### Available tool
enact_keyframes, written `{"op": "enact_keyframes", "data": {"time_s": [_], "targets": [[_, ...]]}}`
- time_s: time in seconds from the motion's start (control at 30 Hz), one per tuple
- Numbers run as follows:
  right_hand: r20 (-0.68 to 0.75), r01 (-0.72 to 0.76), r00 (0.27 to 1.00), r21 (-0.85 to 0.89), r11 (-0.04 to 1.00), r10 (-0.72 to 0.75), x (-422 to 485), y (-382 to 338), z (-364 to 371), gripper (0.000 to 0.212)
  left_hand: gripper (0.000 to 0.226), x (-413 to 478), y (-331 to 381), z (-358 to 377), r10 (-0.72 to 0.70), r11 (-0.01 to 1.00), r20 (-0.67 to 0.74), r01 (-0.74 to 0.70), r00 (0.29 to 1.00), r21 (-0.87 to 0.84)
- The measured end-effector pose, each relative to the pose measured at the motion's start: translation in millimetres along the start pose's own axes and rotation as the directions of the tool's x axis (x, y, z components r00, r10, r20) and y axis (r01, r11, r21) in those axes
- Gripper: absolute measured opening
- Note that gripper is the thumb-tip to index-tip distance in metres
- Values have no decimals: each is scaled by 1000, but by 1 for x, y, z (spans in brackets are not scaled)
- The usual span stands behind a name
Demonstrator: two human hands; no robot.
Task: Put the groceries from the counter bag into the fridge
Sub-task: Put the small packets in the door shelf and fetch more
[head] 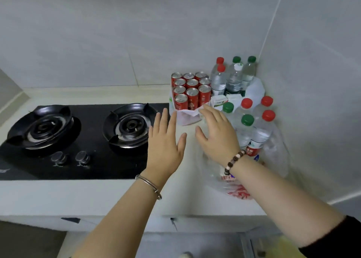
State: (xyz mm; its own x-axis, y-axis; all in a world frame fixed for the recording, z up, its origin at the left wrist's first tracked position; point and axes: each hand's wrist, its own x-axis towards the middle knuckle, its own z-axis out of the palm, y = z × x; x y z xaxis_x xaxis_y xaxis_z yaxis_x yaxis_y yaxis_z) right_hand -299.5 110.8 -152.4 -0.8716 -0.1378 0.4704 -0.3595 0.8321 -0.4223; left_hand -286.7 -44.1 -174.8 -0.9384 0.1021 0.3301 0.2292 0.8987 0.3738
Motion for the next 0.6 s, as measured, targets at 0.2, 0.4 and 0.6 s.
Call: {"op": "enact_keyframes", "data": {"time_s": [0.2,0.4,0.6], "targets": [[-93,-119,989,-2,993,118,-25,67,-10,29,62,13,15,56,100,988,144,-81,984,-131],[120,-375,909,-190,908,400,-61,127,-10,15,29,4,39,97,81,970,265,-15,961,-244],[342,-392,784,-375,840,518,-77,154,0,15,32,-6,71,137,50,985,539,49,841,-168]]}}
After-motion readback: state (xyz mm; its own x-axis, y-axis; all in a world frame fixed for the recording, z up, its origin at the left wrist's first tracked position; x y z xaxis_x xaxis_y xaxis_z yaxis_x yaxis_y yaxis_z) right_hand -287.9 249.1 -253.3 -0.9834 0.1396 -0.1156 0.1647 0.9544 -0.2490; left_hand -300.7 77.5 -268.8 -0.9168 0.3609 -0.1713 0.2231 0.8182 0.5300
